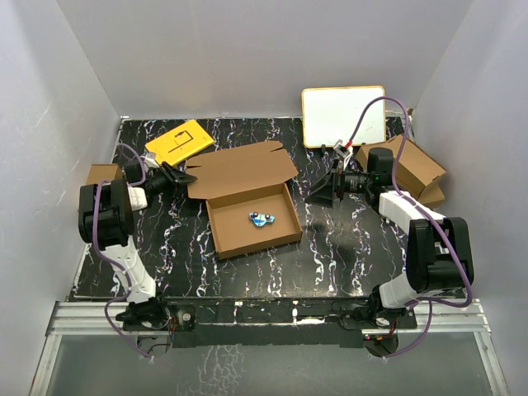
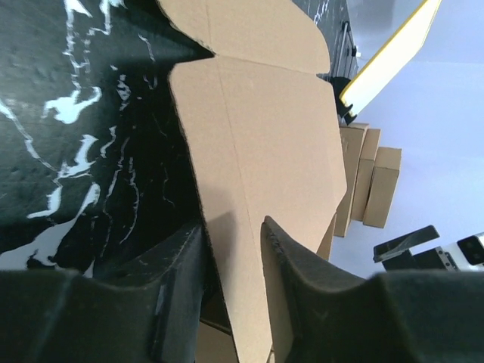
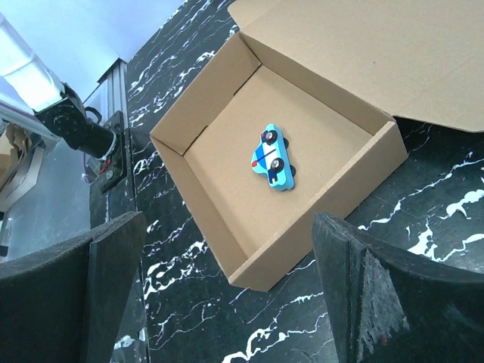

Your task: Fold the paper box

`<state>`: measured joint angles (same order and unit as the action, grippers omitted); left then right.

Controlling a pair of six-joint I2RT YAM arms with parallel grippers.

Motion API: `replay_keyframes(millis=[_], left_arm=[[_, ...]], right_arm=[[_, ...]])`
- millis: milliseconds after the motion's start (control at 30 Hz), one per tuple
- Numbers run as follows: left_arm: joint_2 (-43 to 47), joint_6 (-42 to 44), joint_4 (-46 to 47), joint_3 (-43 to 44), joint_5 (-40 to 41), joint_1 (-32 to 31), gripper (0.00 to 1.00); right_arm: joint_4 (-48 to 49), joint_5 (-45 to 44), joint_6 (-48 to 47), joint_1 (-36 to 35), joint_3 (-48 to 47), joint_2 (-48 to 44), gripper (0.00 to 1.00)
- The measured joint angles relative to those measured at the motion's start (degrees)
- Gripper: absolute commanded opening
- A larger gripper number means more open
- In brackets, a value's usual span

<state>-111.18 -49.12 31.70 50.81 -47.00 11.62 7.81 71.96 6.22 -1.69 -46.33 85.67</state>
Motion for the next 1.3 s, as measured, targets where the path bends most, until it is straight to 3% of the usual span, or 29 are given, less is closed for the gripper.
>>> replay_keyframes(millis=[300,600,1000,1300], left_arm=[[1.5,2.7,-0.1,0.1,0.1,-1.5,0.0],[16.3,9.8,2.0,-6.5,3.1,-3.7,0.0],[36.6,17.2,13.9,-23.3,5.7,-11.4,0.0],[43.7,19.6,23.3,-30.2,6.7,-13.4,0.0]], right_arm=[[-0.2,0.0,-0.2,1.1,0.0,0.0,0.99],[-0.5,-0.2,-1.1,3.2,0.0,0.0,0.99],[-5.6,-7.5,-8.3,6.3,-3.4,0.0,0.99],[-6.8,-8.8,-13.7,6.4,-8.1,0.0,1.0]])
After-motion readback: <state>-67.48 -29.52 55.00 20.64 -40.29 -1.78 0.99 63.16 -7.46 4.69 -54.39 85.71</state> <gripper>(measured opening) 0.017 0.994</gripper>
